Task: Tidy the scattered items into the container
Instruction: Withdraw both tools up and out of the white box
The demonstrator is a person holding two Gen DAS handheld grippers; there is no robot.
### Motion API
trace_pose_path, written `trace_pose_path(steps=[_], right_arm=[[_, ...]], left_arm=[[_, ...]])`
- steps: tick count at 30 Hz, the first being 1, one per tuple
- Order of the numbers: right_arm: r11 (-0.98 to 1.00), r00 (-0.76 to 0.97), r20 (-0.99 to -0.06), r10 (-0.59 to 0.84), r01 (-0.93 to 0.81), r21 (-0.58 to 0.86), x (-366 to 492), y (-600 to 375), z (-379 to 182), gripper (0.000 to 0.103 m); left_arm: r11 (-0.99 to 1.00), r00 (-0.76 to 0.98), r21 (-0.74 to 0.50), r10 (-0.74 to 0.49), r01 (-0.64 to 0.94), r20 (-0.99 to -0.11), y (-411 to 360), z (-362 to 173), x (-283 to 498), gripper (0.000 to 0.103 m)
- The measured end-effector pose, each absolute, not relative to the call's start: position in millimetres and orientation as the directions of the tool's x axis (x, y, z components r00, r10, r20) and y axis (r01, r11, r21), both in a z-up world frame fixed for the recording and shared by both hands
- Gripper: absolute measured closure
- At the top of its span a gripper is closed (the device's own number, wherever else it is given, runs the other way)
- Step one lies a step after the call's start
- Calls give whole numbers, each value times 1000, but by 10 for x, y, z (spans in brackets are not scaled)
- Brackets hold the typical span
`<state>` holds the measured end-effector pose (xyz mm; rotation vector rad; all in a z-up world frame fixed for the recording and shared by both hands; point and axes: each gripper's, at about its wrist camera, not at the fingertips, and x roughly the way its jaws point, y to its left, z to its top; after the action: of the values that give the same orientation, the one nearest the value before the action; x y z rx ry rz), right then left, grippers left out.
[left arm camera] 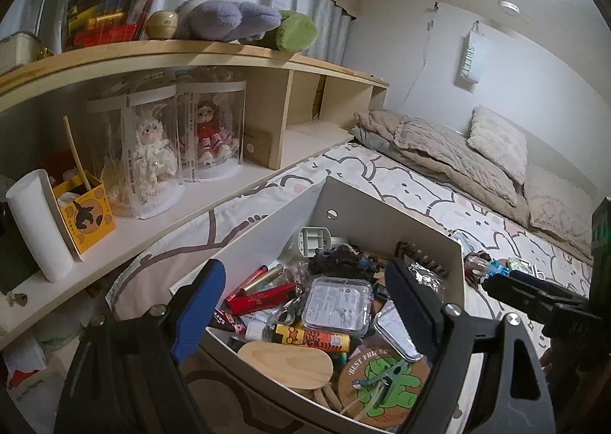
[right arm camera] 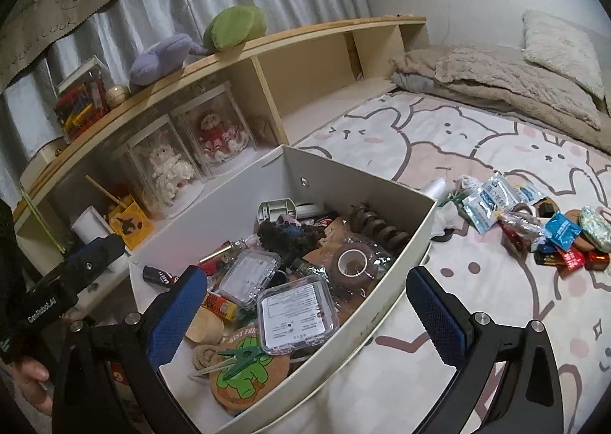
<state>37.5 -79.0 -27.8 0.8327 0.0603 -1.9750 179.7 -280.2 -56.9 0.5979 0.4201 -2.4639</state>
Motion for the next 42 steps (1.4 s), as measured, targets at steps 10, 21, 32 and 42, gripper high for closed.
trace_pose_path(steps=[10, 21, 32, 42], right_arm=[[-574, -382, -537, -752, 779, 250, 441, -558, -140, 0], [-592, -447, -490, -748, 783, 188, 552, -313, -14, 0], [-606, -497, -456, -739, 785, 128, 641, -61, 40, 0], [-619, -527, -432, -732, 779, 98, 646, 93, 79, 0]], left_arm=[[-809, -746, -125, -453, 574, -488, -2576, -472, 1809, 4], [-822, -754, -90, -466, 563, -463, -2310, -351, 1840, 0], [-835, -759, -57, -467, 547, -454, -2058, -298, 1827, 0], [-842, -763, -29, -472, 538, -442, -1872, -275, 1797, 0]])
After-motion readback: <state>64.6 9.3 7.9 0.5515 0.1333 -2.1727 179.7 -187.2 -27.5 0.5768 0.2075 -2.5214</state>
